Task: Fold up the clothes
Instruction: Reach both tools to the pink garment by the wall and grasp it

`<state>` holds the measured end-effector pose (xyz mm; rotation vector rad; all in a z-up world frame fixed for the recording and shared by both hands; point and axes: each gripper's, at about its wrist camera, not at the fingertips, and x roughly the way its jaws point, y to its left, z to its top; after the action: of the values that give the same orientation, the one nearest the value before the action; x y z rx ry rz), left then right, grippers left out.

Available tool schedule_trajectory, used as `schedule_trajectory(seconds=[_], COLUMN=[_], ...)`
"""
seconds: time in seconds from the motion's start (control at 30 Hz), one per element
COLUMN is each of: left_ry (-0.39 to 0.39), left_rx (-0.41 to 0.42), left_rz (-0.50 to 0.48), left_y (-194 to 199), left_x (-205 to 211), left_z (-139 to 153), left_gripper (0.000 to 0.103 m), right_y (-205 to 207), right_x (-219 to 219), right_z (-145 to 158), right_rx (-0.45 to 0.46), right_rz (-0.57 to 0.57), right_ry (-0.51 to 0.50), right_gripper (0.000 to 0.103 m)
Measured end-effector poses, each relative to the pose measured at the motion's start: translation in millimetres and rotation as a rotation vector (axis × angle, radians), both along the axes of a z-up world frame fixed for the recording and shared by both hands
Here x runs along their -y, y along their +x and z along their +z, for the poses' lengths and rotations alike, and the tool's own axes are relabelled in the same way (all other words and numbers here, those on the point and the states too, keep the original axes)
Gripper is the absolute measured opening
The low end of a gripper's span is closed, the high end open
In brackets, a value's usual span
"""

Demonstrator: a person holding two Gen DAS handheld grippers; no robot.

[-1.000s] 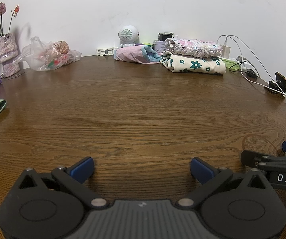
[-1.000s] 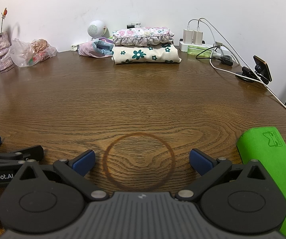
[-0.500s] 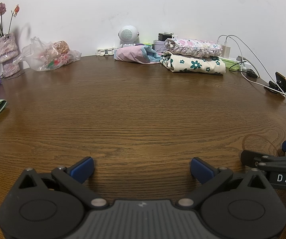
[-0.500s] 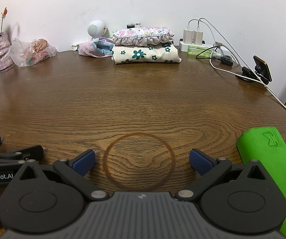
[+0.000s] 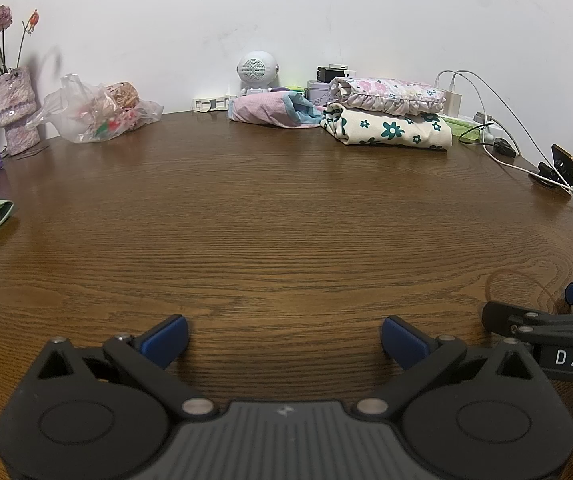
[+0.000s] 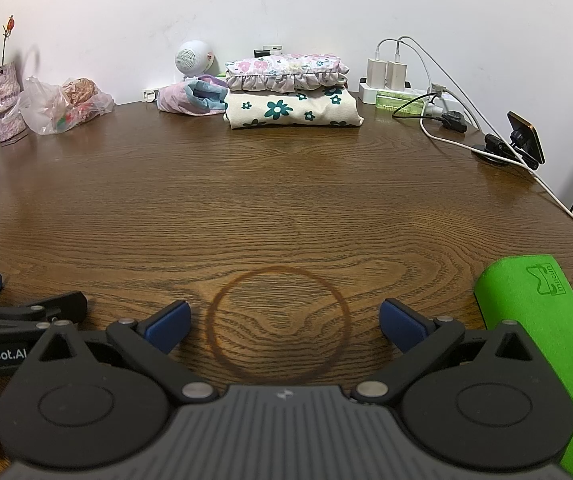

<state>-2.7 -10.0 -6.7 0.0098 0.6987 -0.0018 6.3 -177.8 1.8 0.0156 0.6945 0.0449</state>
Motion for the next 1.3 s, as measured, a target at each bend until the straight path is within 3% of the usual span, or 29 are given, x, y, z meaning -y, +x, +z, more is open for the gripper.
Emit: schedule_trajectory(seconds=[0.53, 0.6, 0.67, 0.77, 0.87, 0.97, 1.0, 1.1, 1.17, 1.23, 1.3], left_ry=[-0.002, -0.055, -0.135, -0.224, -0.255, -0.352, -0.394, -0.435, -0.449, -0.463, -0.477], left_rx=[-0.011, 0.0, 0.055, 0.129, 0.166, 0.098, 0.068, 0.021, -0.002, -0.026, -0.05], left_rz=[-0.012, -0.052, -0.077, -0.085, -0.027, 0.124, 0.159, 0.178, 0.177, 0.176, 0.176], left_y=[3, 8, 21, 57, 138, 222, 244, 281, 301, 321, 341], left_x=[6, -2, -18, -43, -69, -98, -105, -108, -106, -105, -103], left_z=[-2, 6, 26, 63, 87, 88, 85, 73, 64, 56, 47], left_gripper=[0.103, 0.097, 0.098, 0.101, 0.103, 0.101, 0.098, 0.098, 0.098, 0.097, 0.095], right_y=[1, 4, 8, 24, 88, 181, 210, 292, 344, 388, 423], right_x=[-4, -4, -4, -1, -3, -10, -17, -47, -58, -68, -75], right_z=[1, 6, 31, 91, 145, 175, 184, 195, 185, 169, 149], right_rx=[-0.002, -0.031, -0.049, 0.08, 0.126, 0.075, 0.06, 0.05, -0.011, -0.083, -0.132], right_rz=[-0.008, 0.014, 0.06, 0.165, 0.226, 0.253, 0.265, 0.294, 0.303, 0.306, 0.299], right_ry=[-0.013, -0.026, -0.002, 0.109, 0.241, 0.409, 0.414, 0.249, 0.2, 0.19, 0.18], right_gripper=[0.103, 0.103, 0.103, 0.103, 0.103, 0.102, 0.099, 0.097, 0.091, 0.074, 0.073])
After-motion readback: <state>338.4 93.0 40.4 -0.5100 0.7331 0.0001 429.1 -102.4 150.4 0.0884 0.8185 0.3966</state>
